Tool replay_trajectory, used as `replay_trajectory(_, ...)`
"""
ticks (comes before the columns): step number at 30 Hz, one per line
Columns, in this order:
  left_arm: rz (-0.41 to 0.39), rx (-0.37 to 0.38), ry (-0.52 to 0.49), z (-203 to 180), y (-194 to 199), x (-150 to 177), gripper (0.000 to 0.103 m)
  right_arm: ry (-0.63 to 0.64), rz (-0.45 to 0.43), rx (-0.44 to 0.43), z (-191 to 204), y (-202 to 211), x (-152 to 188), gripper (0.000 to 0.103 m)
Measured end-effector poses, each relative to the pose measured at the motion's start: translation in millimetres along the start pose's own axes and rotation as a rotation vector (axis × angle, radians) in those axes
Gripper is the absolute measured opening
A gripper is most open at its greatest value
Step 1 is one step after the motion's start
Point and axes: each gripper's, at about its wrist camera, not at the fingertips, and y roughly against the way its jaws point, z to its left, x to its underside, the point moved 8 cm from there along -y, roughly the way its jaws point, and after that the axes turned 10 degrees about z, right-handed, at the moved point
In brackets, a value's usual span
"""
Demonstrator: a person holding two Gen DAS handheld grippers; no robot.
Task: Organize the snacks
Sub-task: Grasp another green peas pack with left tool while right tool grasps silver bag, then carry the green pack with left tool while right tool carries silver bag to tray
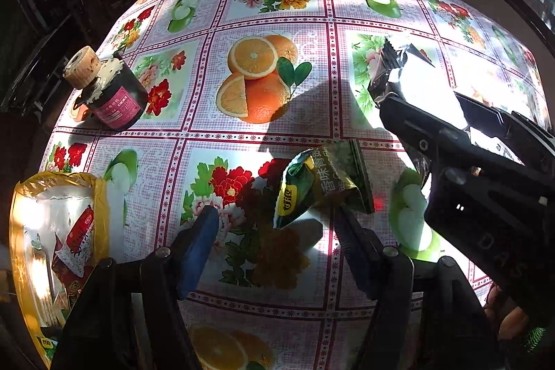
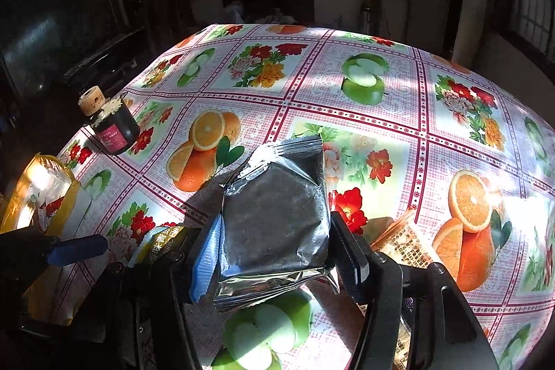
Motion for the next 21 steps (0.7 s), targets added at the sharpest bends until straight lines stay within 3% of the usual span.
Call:
replay_trajectory(3, 0.004, -0.002, -0.014, -10, -6, -9, 0.068, -0.069, -0.047, -0.057, -11, 25, 3, 0.064)
replay_trajectory(10, -0.007, -0.003, -0.023, -30, -19, -19, 0.068, -0.174, -0.117, -0.098, -32, 66, 19, 0.064)
replay_trajectory(14, -0.005, 0.016, -0.032, -37, -15, -17, 0.034, -0.208, -0.141, -0.112, -35, 83, 29, 0.064)
replay_trajectory(21, 0.014, 0.049, 0.0, -27, -10, 0, 0.03, -0.202, -0.171, -0.131, -23, 108, 41, 0.064)
